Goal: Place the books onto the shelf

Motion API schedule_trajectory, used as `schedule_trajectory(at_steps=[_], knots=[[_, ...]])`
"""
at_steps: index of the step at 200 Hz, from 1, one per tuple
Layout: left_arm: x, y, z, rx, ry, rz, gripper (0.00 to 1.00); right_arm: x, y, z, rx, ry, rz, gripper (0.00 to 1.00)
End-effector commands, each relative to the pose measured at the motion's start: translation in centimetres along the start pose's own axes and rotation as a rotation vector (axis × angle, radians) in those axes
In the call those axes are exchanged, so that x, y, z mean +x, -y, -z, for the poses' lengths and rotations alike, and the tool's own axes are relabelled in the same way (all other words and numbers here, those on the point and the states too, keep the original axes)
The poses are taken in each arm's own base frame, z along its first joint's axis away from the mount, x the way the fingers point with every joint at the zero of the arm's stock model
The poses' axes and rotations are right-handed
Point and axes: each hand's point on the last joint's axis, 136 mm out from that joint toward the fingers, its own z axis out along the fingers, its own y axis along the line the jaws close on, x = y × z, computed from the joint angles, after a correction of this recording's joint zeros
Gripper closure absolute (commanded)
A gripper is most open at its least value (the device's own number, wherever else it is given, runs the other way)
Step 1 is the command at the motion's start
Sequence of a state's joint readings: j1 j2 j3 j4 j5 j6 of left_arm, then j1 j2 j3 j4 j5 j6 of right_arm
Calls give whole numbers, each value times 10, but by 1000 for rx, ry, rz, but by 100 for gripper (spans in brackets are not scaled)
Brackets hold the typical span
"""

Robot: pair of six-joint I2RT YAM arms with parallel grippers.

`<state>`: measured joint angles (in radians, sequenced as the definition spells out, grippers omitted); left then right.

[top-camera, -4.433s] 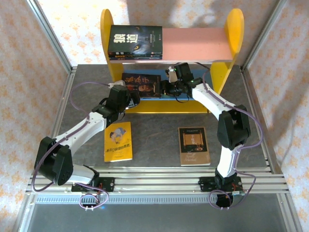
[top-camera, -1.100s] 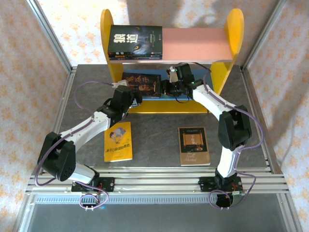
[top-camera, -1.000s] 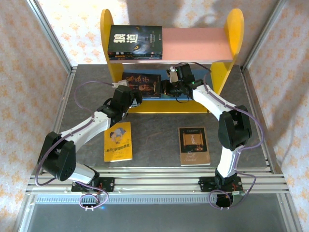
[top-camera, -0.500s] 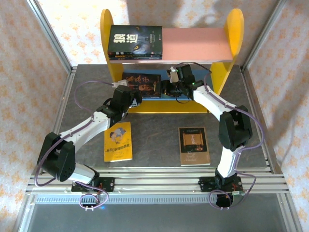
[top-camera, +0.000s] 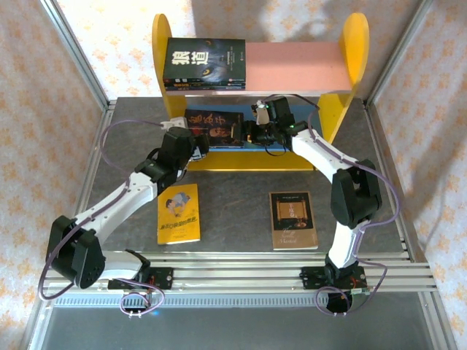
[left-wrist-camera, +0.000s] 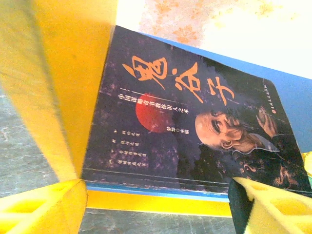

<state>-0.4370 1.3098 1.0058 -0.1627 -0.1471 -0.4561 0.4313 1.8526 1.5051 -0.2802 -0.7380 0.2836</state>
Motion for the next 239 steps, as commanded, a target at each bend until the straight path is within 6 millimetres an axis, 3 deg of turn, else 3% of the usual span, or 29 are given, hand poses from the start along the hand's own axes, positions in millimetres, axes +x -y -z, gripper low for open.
schedule_trajectory(at_steps=[1,45,78,95,111,148,170,201,239], knots=[[-14,-11,21,-55,18,-35,22,7,5,3,42,-12,23,34],[-8,-35,48,-114,17,-65,20,5,21,24,114,15,29,33],[0,-48,62,-138,0,-85,19,5,33,53,171,52,37,32],[9,-50,64,-131,-25,-92,19,15,42,73,222,62,39,32],[23,-50,62,-102,-59,-76,19,34,54,91,293,66,36,29],[71,-58,46,-98,-131,-10,21,108,111,130,559,15,-64,26],[90,-58,41,-96,-171,-7,22,149,121,142,584,-7,-151,25],[107,-45,35,-57,-195,23,22,201,138,141,607,-92,-265,24],[125,-31,33,-21,-226,30,23,235,135,133,627,-159,-278,23]])
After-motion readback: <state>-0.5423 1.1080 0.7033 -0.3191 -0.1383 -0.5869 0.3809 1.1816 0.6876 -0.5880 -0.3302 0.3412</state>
